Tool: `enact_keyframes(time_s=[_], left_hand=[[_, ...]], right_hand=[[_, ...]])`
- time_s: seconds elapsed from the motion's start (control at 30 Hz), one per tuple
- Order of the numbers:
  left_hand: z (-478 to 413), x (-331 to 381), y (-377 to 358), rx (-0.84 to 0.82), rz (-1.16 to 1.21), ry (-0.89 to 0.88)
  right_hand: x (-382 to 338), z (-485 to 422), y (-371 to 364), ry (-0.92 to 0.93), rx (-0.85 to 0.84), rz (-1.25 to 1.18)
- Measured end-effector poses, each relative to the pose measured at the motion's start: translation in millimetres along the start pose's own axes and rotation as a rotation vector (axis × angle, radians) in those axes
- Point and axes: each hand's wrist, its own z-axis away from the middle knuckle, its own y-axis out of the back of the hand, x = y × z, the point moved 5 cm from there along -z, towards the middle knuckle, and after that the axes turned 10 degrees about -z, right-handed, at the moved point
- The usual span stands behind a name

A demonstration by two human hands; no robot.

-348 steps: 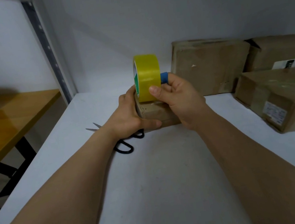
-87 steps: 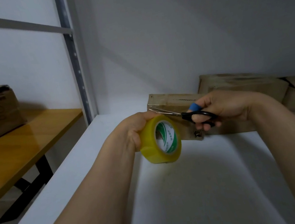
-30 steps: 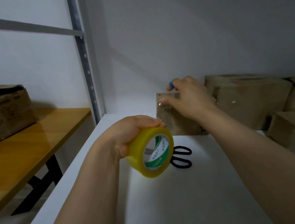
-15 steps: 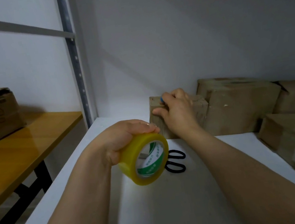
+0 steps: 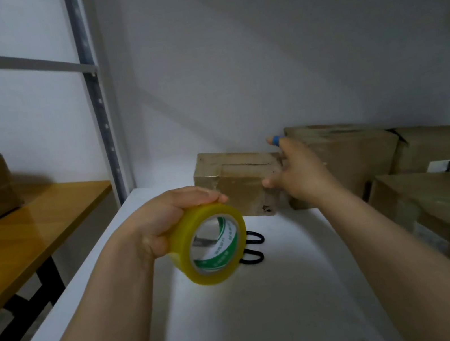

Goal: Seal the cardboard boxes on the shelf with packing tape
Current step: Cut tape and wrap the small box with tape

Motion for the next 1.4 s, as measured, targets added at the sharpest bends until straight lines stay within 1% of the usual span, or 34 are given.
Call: enact_keyframes(time_s=[0.13, 0.2, 0.3, 0.37, 0.47, 0.53, 0.63, 0.73, 0.8, 0.9, 0.93, 1.03, 1.1, 1.17, 1.27, 1.33, 1.37, 1.4], left_hand=[[-4, -4, -2, -0.015, -0.049, 0.003], [-4, -5, -2, -0.015, -0.057, 0.006], [-3, -5, -4, -0.006, -0.036, 0.019], [-2, -4, -4, -0.005, -0.006, 0.03], [1, 0, -6, -0.014, 0.028, 0.033], [4, 1, -7, -0.008, 0.038, 0.03], [6, 3, -7, 0.002, 0.035, 0.031], [7, 5, -4, -0.051, 0.039, -0.004], [8, 7, 2, -0.082, 0.084, -0.054], [9, 12, 10, -0.038, 0.187, -0.131], [10, 14, 10, -0.029, 0.214, -0.145], [12, 15, 9, -0.074, 0.261, -0.177], [11, 14, 13, -0.066, 0.296, -0.183], [8, 14, 21, -0.025, 0.386, -0.202], [3, 12, 39, 0.042, 0.672, -0.269], [1, 9, 48, 0.027, 0.913, -0.318], [-1, 7, 49, 0.005, 1.003, -0.332], [-2, 7, 48, -0.01, 1.043, -0.336]], right_hand=[[13, 8, -8, -0.01, -0.054, 0.056], [23, 14, -12, -0.022, -0.079, -0.015], [26, 19, -11, -0.015, -0.067, -0.131], [22, 17, -10, 0.004, -0.072, -0.155], [23, 12, -14, -0.001, -0.142, -0.187], [28, 8, -12, -0.011, -0.126, -0.224], [26, 6, -3, -0.025, -0.044, -0.39], [22, 9, 7, -0.047, -0.01, -0.465], [28, 16, 8, -0.1, -0.041, -0.511], [42, 29, 3, -0.236, -0.089, -0.619], [45, 33, 0, -0.257, -0.121, -0.638], [45, 46, -10, -0.359, -0.24, -0.72], [46, 51, -11, -0.41, -0.286, -0.748], [51, 55, -7, -0.454, -0.301, -0.76], [61, 60, -4, -0.484, -0.321, -0.715], [64, 63, -4, -0.484, -0.321, -0.686], [64, 63, -3, -0.483, -0.297, -0.673], [64, 62, 0, -0.472, -0.261, -0.641]])
